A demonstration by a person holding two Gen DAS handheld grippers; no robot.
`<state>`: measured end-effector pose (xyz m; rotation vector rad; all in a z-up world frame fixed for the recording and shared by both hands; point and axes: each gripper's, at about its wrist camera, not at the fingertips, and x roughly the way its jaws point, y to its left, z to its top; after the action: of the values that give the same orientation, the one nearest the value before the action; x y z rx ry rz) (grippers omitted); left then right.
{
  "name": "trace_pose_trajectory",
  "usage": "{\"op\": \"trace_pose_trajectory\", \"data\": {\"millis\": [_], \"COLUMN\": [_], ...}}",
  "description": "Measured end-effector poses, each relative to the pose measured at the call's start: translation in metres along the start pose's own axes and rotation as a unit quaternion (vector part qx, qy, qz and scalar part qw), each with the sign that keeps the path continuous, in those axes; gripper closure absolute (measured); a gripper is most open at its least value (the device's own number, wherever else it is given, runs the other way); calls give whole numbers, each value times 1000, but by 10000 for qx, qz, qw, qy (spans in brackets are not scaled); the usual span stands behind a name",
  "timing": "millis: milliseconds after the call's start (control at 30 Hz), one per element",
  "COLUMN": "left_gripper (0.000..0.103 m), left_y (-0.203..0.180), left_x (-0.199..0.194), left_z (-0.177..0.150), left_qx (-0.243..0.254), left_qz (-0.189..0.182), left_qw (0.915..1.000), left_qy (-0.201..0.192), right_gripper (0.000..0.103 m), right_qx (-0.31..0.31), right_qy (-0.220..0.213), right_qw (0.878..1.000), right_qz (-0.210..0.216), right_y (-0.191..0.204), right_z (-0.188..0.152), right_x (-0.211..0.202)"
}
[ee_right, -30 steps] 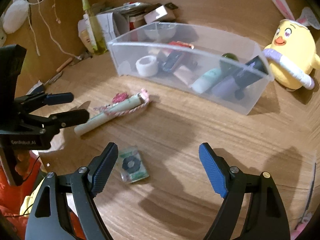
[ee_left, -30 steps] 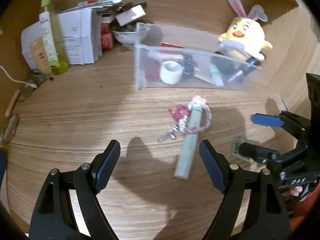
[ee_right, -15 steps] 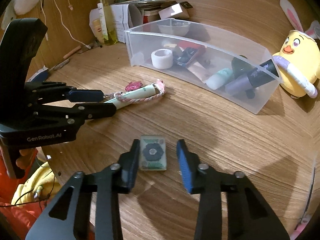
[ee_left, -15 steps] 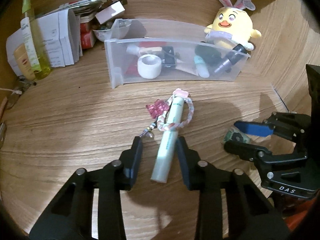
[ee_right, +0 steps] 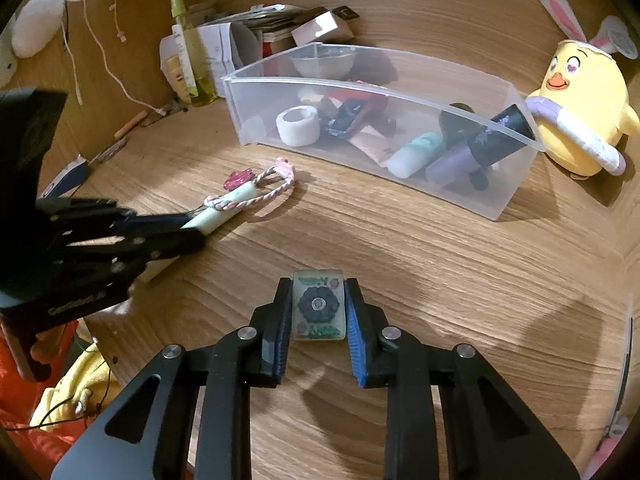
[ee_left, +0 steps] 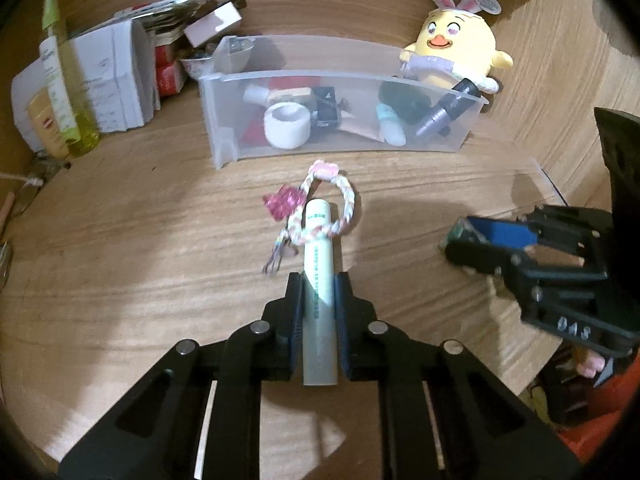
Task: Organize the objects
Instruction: 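Lift the cream tube and green-patterned card toward the clear box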
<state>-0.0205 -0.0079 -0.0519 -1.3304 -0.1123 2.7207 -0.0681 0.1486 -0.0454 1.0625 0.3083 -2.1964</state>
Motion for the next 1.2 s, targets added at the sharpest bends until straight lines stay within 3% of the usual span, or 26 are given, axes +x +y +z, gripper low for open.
{"op": "trace_pose_trajectory", "data": {"millis": [433,867,1033,1200], "left_gripper": [88,89,89,89], "left_y": [10,25,31,38], "left_x": [-37,-60,-55,-34], "left_z": [-16,-4,1,-9], "left_qx": [-266,-489,-519,-547], "left_qz": [194,383,396,396], "left_qw": [9991,9957,9956,9973], "left_qy": [-278,-688,-671,-296], "right_gripper": [80,80,80,80], "right_qx": [129,156,104,96], "right_qy": [-204,-411,-426,-393], "right_qw": [9997,9990,9990,9991], "right_qz": [-1,48,74,98], "right_y": [-3,-2,0,0], "right_z": [4,15,18,20], "right_x": [-12,-23,-22,-19]}}
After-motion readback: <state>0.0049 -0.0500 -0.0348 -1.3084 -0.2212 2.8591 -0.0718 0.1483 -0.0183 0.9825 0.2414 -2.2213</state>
